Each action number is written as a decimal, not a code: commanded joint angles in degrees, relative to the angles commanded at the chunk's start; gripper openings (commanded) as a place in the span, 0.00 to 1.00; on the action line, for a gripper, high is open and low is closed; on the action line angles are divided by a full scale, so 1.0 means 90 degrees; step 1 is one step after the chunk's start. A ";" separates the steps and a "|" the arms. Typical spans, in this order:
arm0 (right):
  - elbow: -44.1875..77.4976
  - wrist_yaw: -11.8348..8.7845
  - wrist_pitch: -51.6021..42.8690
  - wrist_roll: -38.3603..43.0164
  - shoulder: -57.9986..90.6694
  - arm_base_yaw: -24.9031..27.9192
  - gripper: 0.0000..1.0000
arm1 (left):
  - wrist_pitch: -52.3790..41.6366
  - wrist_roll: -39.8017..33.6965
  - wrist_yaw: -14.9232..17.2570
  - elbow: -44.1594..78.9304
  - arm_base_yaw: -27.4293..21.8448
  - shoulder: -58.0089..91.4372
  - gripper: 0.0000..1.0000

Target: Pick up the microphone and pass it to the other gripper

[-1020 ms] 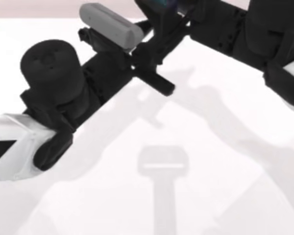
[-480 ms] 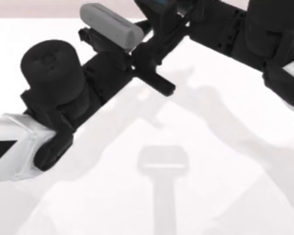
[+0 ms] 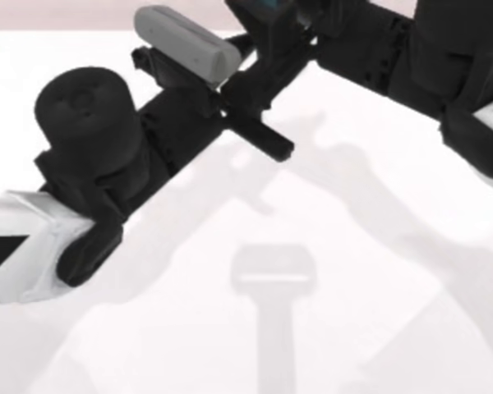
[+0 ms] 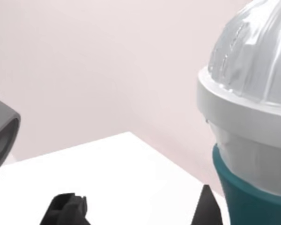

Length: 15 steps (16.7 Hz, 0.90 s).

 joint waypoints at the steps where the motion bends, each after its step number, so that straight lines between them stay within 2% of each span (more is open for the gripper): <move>1: 0.0000 0.0000 0.0000 0.0000 0.0000 0.0000 0.00 | 0.0000 0.0000 0.0000 0.0000 0.0000 0.0000 0.53; 7: 0.0000 0.0000 0.0000 0.0000 0.0000 0.0000 0.00 | 0.0000 0.0000 0.0000 0.0000 0.0000 0.0000 0.98; 15: 0.0000 0.0000 0.0000 0.0000 0.0000 0.0000 0.00 | 0.0000 0.0000 0.0000 0.0000 0.0000 0.0000 1.00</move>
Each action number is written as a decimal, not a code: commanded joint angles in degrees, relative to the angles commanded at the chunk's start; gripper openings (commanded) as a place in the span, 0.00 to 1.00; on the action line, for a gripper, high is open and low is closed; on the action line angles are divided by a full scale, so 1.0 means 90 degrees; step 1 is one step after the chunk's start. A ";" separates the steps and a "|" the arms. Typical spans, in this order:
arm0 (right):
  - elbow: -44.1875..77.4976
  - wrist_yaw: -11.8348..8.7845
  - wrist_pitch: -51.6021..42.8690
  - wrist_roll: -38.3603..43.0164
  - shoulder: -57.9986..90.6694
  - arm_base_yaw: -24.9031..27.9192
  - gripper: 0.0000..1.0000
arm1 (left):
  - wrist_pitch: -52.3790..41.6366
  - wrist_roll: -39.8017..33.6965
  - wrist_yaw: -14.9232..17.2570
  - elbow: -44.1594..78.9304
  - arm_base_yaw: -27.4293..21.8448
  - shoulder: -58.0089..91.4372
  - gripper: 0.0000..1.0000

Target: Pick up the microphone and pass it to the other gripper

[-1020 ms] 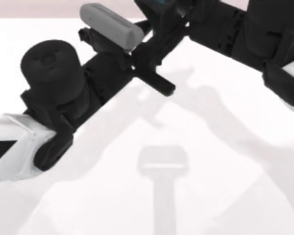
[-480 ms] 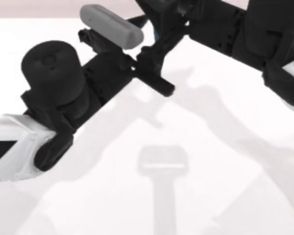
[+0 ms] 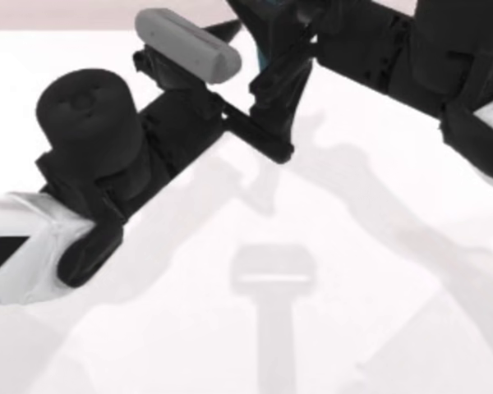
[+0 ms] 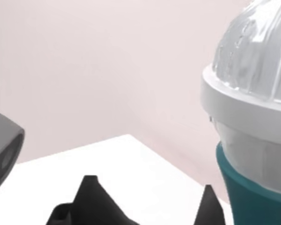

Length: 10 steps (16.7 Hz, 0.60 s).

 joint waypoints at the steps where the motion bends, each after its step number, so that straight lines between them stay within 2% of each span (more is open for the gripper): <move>1: 0.0055 0.0035 0.0002 -0.0010 -0.0048 -0.0013 0.00 | 0.0003 0.0017 -0.0017 -0.0048 0.0030 0.0061 1.00; 4: -0.0057 -0.0109 -0.0002 0.0014 -0.0155 -0.0134 0.00 | -0.0015 0.0015 0.0029 -0.0311 0.0104 -0.0204 1.00; 10: -0.0537 -0.0737 0.0007 -0.0011 -0.0651 -0.0715 0.00 | -0.0050 -0.0012 0.0240 -0.1624 0.0438 -0.1563 1.00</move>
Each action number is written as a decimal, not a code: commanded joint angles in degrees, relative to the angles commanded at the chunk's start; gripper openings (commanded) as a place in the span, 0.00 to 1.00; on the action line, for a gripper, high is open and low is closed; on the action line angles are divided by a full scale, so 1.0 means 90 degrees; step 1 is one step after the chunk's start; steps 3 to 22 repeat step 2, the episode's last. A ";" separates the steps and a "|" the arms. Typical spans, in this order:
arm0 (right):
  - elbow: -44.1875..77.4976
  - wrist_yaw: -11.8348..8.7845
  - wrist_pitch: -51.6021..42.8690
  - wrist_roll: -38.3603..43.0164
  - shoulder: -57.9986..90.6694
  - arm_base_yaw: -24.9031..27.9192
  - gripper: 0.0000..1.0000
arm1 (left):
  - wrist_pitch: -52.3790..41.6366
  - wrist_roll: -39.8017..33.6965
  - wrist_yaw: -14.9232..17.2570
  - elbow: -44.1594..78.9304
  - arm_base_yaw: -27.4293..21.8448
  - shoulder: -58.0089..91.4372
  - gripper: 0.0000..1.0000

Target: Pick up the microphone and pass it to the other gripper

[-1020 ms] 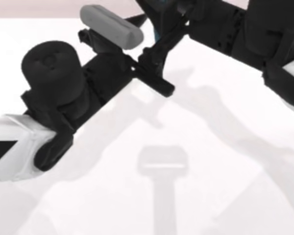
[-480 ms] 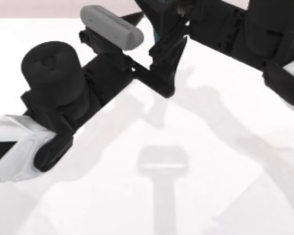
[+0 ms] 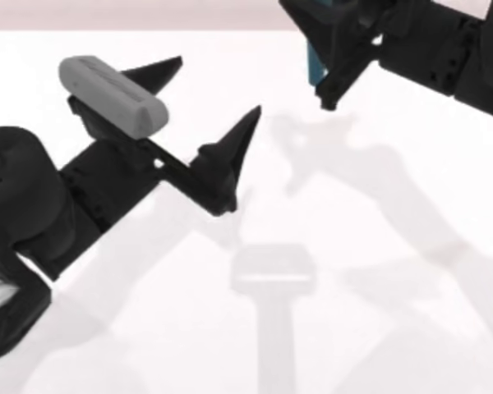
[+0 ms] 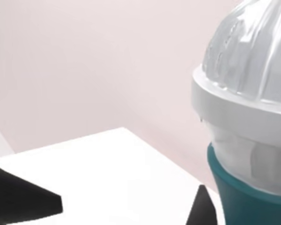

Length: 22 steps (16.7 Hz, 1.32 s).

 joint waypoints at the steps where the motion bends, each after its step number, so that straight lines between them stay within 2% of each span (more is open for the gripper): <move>1: -0.0035 -0.0042 -0.0002 -0.0008 -0.0031 -0.0039 0.00 | 0.0004 -0.0001 0.0016 -0.0068 0.0020 -0.0069 1.00; 22: -0.0040 -0.0047 -0.0002 -0.0009 -0.0035 -0.0044 0.00 | 0.0004 -0.0001 0.0018 -0.0076 0.0022 -0.0077 1.00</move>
